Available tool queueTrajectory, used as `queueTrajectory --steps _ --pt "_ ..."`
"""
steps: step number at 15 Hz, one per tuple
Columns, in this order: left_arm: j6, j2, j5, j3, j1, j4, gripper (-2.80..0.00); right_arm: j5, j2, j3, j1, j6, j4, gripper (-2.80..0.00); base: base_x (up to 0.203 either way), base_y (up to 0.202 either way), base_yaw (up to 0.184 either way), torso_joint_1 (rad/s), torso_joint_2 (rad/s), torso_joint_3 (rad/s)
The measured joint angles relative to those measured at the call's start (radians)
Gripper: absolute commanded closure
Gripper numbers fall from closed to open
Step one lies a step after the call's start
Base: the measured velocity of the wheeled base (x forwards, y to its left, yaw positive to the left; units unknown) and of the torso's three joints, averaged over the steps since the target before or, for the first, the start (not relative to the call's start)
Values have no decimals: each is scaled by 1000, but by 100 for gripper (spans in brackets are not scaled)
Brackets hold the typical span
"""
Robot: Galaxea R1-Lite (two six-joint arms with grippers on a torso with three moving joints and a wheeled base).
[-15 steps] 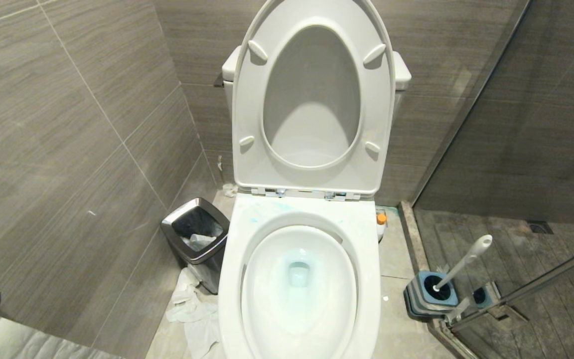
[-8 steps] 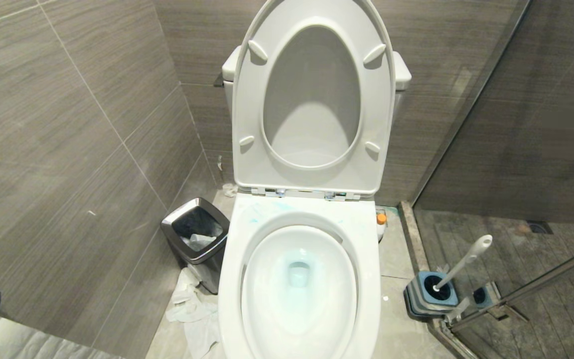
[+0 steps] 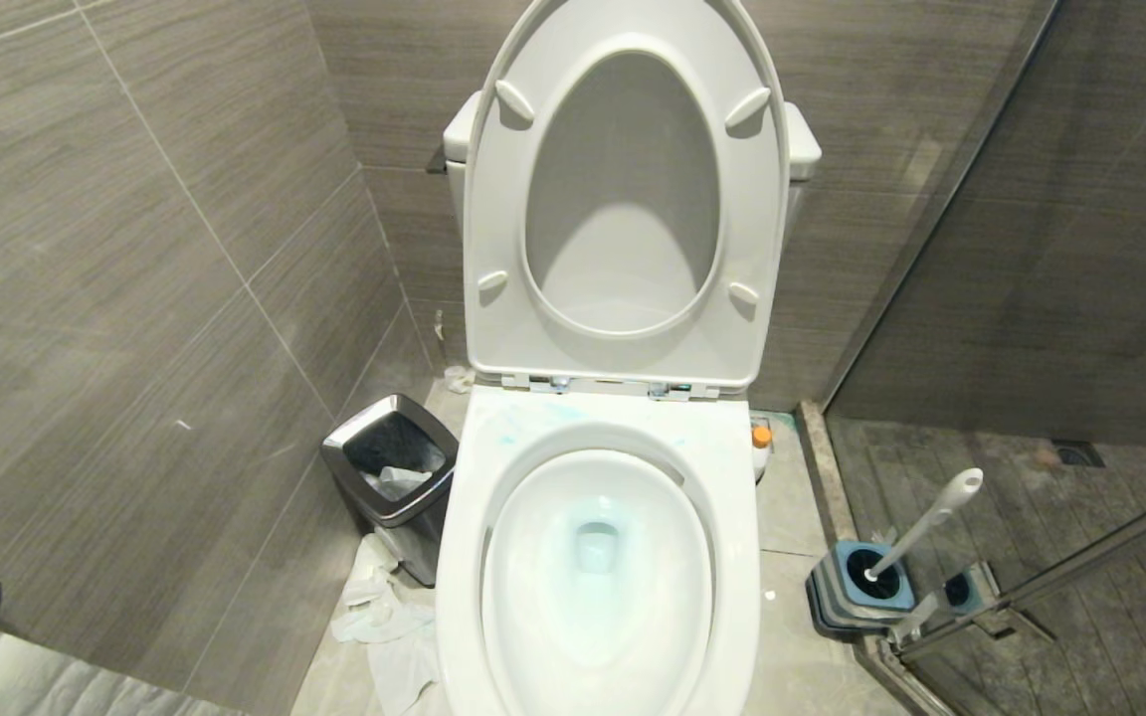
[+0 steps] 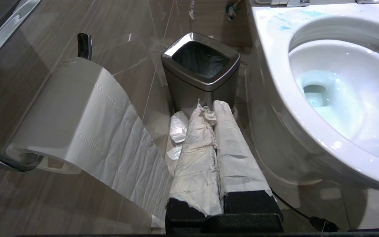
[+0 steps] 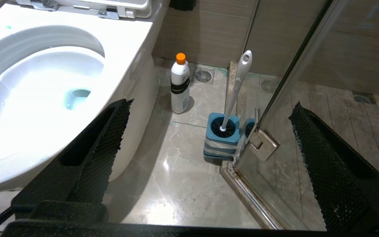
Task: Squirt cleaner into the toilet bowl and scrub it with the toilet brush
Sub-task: Pour in the cleaning agent
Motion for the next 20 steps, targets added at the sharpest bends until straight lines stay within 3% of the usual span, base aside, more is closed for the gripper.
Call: queueTrajectory --steps 5,9,20 --pt "-17 0 -8 0 0 -1 0 0 0 0 0 0 0 -280 0 0 0 0 0 0" --pt "-72 0 4 0 0 -3 0 0 0 0 0 0 0 -280 0 0 0 0 0 0" --pt "-75 0 4 0 0 -4 0 0 0 0 0 -1 0 -280 0 0 0 0 0 0"
